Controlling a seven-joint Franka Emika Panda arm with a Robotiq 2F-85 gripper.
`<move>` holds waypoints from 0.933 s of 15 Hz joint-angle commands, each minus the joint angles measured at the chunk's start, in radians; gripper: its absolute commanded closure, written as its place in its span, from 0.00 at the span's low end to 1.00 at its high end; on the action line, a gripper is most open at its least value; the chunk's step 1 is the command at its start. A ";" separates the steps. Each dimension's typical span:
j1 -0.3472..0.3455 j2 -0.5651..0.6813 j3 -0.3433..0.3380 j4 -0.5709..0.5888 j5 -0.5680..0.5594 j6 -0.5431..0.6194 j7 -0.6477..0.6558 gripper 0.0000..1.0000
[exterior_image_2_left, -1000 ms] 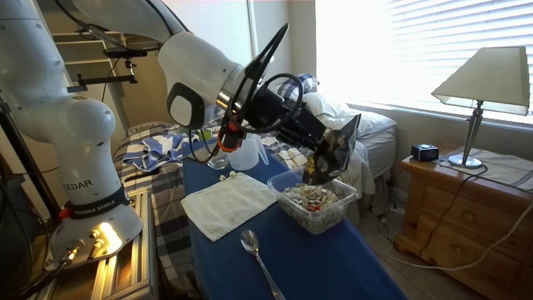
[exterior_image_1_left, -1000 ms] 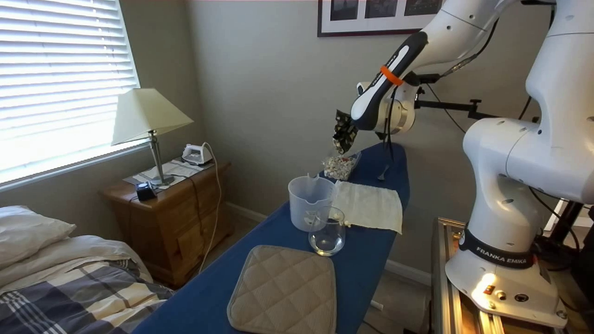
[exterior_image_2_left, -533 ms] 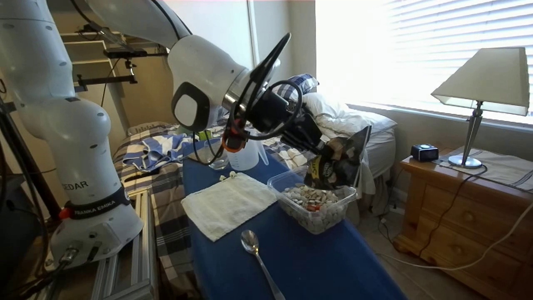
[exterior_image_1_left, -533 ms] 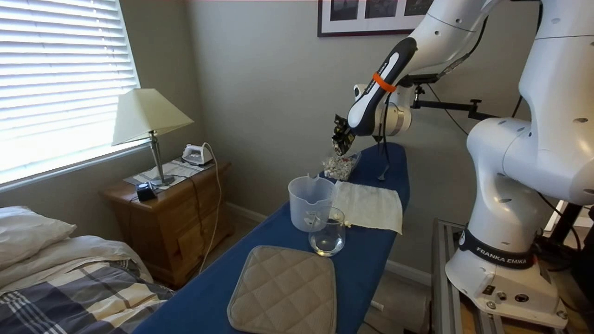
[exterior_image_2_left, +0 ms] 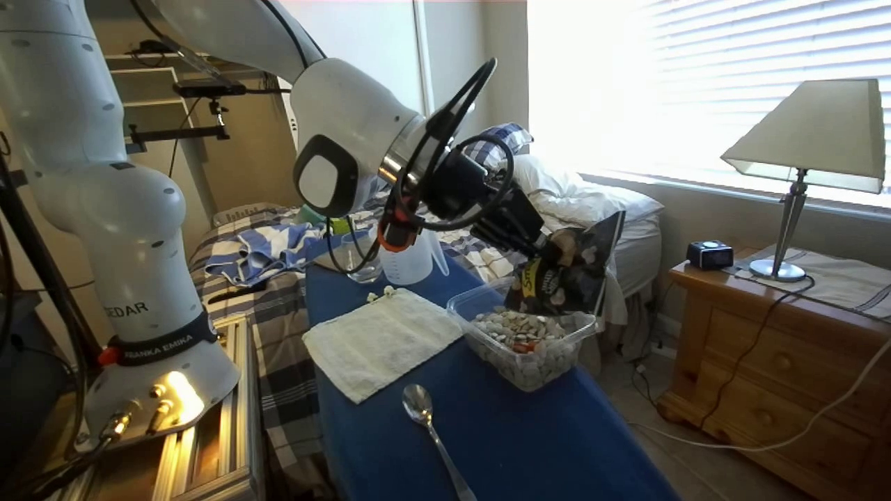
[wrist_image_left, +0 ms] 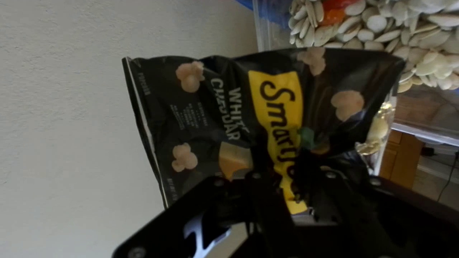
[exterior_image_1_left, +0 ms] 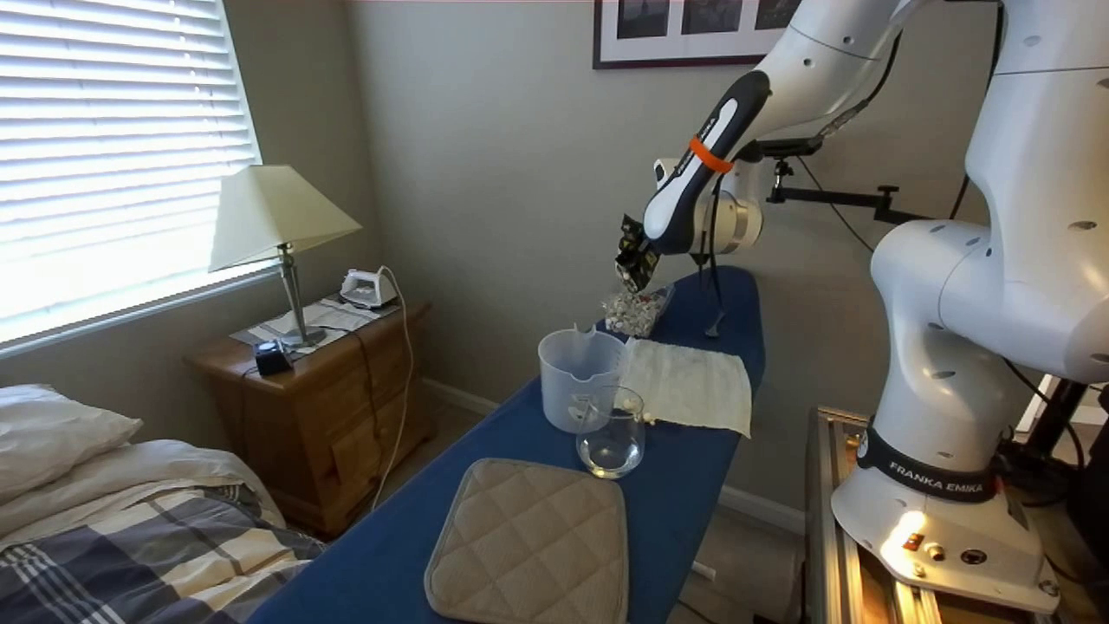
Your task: Empty the black packet into the lunchbox
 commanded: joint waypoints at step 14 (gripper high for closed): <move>0.046 0.046 0.036 0.043 0.154 -0.035 -0.001 1.00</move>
